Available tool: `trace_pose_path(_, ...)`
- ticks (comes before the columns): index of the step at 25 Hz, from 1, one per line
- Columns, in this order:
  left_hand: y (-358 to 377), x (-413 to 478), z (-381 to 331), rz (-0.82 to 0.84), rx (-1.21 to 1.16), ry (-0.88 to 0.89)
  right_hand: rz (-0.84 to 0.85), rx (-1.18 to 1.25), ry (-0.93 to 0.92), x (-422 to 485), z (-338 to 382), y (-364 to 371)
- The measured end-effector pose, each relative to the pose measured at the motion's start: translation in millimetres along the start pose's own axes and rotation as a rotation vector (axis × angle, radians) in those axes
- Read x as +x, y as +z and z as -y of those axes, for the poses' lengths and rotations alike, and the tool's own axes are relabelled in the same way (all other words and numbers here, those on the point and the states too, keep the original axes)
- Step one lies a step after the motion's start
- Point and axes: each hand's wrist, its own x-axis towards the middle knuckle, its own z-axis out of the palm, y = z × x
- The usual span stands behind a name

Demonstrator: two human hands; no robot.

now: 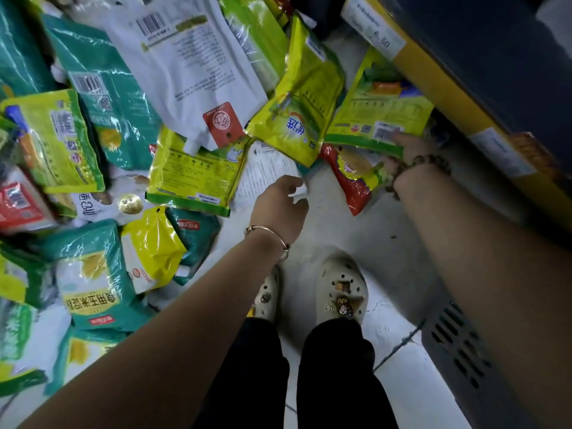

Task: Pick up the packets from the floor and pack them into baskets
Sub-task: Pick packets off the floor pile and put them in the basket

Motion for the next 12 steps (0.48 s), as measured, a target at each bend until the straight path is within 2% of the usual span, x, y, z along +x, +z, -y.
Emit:
trace_pose_path(2, -8, -2, 0, -0.014, -0.084, -0.049, -0.048, 0.125, 0.06, -24, -17, -19)
trace_pose_path(4, -18, -5, -5, 0.045, -0.321, -0.172, -0.029, 0.159, 0.136, -55, -42, -41)
trace_pose_path(6, -29, -12, -15, 0.174, -0.549, -0.41, 0.069, 0.278, 0.194, -85, -65, -52)
trace_pose_path(8, -33, -14, -16, 0.327, -0.676, -0.579, 0.212, 0.429, 0.222, -111, -79, -53)
trace_pose_path(10, -34, -15, -16, 0.385, -0.798, -0.598, 0.334, 0.418, 0.263, -125, -87, -46)
trace_pose_path(12, -37, -9, -15, 0.328, -0.649, -0.56, 0.401, 0.325, 0.3, -129, -90, -43)
